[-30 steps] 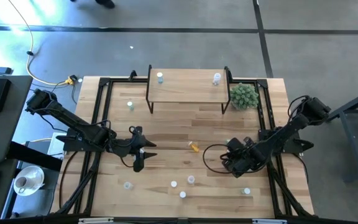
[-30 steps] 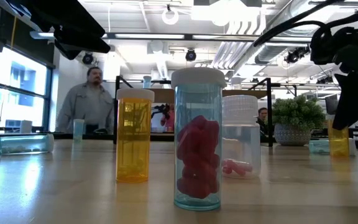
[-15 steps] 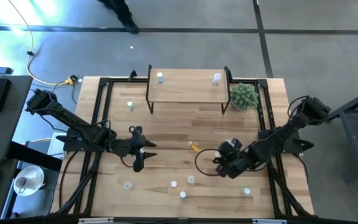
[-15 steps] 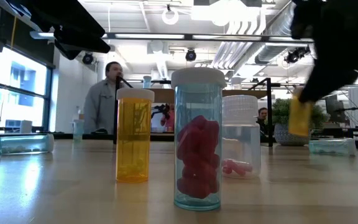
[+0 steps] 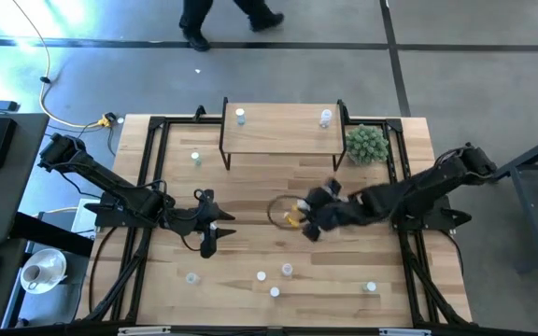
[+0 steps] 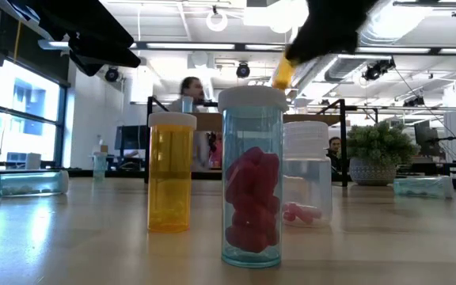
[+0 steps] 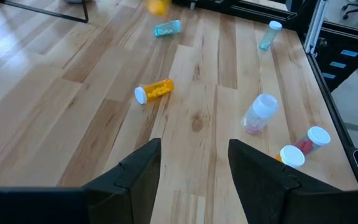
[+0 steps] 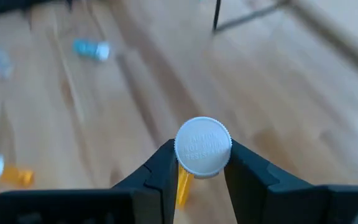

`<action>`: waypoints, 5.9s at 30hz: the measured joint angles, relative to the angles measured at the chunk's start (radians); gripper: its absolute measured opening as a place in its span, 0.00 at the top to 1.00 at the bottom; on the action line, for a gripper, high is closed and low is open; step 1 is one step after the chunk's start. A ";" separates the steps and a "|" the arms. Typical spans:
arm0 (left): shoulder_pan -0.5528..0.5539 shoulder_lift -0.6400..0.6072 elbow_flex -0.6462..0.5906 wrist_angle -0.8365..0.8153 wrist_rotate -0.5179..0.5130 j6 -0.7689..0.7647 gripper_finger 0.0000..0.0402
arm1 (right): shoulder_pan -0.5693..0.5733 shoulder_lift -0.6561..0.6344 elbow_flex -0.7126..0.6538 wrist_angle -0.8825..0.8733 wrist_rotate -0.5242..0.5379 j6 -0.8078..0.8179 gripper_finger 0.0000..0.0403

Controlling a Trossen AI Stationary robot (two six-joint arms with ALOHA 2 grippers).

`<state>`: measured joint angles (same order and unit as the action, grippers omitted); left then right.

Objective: Pick and place medicine bottles onto shelf by color
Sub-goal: Put the top right orange pill bottle on the shelf, then put the top left light blue pill bottle on the shelf

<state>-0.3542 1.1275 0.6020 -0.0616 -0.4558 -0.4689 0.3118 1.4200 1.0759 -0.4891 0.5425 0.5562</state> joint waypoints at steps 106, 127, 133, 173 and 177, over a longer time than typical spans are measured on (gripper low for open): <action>0.000 0.000 0.000 -0.002 0.000 0.001 0.55 | -0.789 0.281 0.417 -0.197 -0.273 -0.460 0.63; 0.000 0.000 0.000 -0.045 0.001 0.001 0.55 | -0.625 0.108 0.417 -0.441 -0.335 -0.407 0.63; 0.000 0.000 0.000 -0.055 0.007 0.001 0.55 | -0.470 0.100 0.414 -0.478 -0.338 -0.424 0.63; -0.374 0.000 0.000 -0.154 0.013 -0.245 0.55 | 0.252 0.097 0.072 -0.363 -0.023 0.058 0.63; -0.389 0.000 0.000 -0.155 -0.045 -0.247 0.55 | 0.312 0.097 0.072 -0.366 0.133 0.105 0.63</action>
<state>-0.7429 1.1278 0.6022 -0.2165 -0.5011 -0.7154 0.6243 1.5169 1.1484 -0.8548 0.6751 0.6612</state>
